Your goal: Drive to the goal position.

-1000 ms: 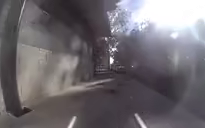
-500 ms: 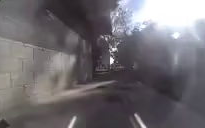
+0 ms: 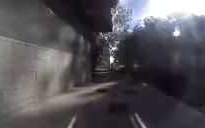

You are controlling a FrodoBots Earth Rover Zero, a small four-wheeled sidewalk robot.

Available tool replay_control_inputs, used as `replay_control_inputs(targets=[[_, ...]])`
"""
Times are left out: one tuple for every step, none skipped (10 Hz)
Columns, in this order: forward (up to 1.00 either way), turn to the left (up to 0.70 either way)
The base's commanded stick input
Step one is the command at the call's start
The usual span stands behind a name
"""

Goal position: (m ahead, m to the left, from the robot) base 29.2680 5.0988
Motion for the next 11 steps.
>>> replay_control_inputs(targets=[[1.00,0.00],[1.00,0.00],[1.00,0.00],[1.00,-0.30],[1.00,-0.40],[1.00,-0.31],[1.00,-0.13],[1.00,0.00],[1.00,0.00],[1.00,0.00],[1.00,-0.01]])
